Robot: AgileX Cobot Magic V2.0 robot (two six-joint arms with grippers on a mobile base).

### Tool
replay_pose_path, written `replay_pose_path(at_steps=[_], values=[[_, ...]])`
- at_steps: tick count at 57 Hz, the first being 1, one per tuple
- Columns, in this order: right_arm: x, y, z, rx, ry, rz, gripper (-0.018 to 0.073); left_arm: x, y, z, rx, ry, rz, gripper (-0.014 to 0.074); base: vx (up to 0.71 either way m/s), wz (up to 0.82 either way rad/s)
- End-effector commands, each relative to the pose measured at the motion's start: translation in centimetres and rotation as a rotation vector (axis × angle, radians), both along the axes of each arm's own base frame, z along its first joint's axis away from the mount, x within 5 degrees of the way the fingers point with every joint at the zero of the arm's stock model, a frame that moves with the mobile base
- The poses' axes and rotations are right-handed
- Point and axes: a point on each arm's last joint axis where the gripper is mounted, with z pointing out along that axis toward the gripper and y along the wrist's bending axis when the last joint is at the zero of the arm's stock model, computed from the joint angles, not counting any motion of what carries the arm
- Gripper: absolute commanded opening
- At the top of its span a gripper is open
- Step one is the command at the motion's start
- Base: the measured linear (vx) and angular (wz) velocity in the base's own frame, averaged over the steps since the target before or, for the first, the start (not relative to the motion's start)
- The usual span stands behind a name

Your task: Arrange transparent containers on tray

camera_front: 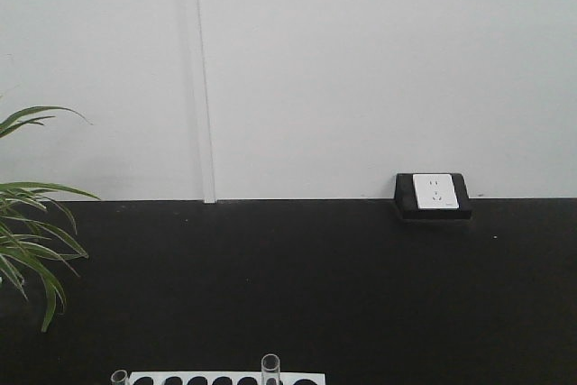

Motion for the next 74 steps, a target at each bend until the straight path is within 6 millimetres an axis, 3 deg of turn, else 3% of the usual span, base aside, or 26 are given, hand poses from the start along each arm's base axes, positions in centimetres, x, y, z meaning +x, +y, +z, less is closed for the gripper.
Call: replay_pose_path(at_steps=[1, 59, 74], values=[[0.1, 0.1, 0.5, -0.019, -0.081, 0.011, -0.0008, 0.0, 0.0, -0.4, -0.015, -0.058, -0.005, 0.0002, 0.00, 0.00], [0.1, 0.1, 0.5, -0.021, -0.087, 0.012, -0.0008, 0.0, -0.1, -0.3, -0.015, -0.063, -0.006, 0.0002, 0.00, 0.00], [0.0, 0.3, 2.5, 0.069, -0.297, 0.034, -0.0008, -0.1, -0.1, 0.5, -0.021, -0.153, -0.012, 0.0002, 0.00, 0.00]])
